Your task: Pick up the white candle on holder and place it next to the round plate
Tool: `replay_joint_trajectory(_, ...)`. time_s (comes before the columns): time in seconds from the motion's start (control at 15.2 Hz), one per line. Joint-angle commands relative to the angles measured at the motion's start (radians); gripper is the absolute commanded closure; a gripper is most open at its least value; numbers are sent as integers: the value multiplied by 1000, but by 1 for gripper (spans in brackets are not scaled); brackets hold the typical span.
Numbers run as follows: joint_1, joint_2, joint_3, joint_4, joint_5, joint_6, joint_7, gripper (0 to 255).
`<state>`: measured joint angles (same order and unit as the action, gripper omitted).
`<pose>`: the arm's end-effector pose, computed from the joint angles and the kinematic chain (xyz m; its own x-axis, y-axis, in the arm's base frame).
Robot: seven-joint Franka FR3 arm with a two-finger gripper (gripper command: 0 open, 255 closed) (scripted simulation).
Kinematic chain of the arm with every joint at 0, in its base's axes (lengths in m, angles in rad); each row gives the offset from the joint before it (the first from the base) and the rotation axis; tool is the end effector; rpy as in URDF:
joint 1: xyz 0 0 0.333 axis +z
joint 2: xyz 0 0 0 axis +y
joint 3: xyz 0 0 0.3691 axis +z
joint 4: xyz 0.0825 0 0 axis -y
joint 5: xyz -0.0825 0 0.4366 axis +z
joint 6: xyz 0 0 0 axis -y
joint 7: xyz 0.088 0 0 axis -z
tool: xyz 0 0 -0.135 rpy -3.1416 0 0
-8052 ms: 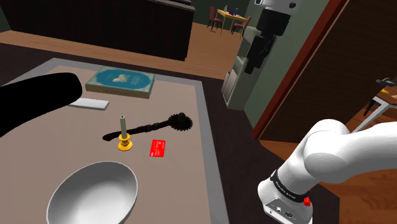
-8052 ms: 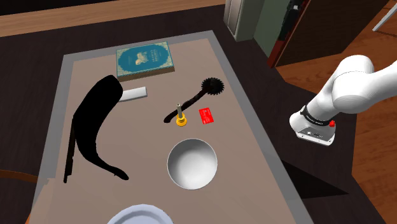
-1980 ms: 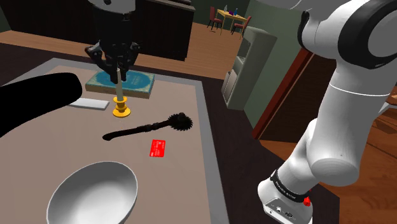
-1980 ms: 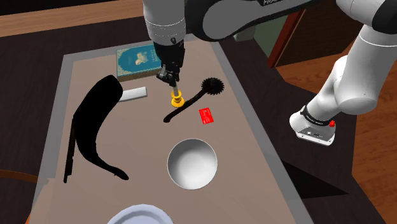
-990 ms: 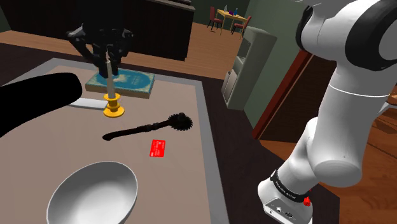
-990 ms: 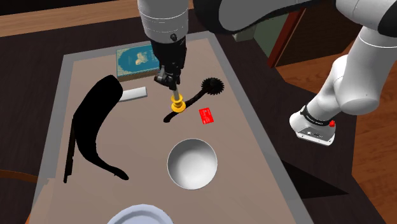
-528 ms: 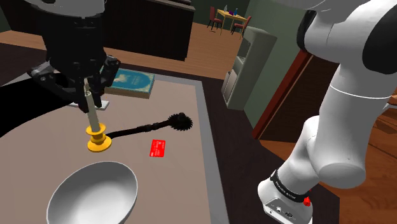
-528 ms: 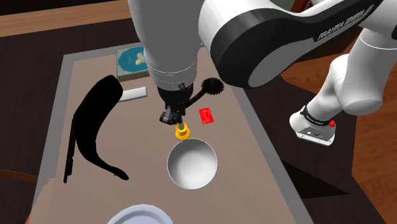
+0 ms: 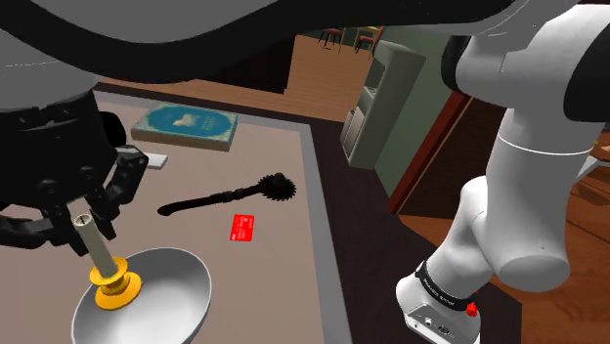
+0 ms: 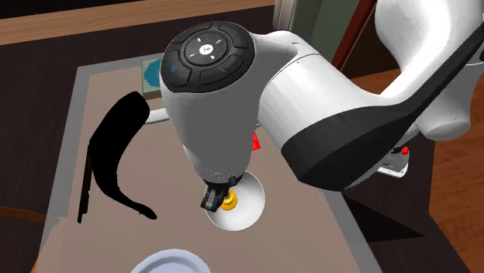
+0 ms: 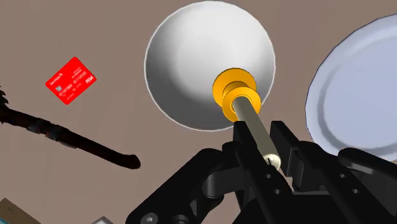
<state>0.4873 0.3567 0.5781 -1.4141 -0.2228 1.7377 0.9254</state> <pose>0.4265 0.5888 0.5398 0.9891 0.1425 0.0370 0.1427 -0.9898 -0.0018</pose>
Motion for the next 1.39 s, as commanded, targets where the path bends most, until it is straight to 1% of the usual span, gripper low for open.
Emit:
replay_joint_trajectory(0.0, 36, 21, 8, 12, -15, 3, 44, 255)
replay_joint_trajectory(0.46, 189, 147, 17, 113, -88, 4, 193, 255)
replay_joint_trajectory(0.73, 292, 240, 11, 213, -132, -14, 267, 255)
replay_joint_trajectory(0.79, 326, 273, 7, 252, -146, -22, 287, 255)
replay_joint_trajectory(1.32, 306, 277, 2, 147, -153, 82, 303, 255)
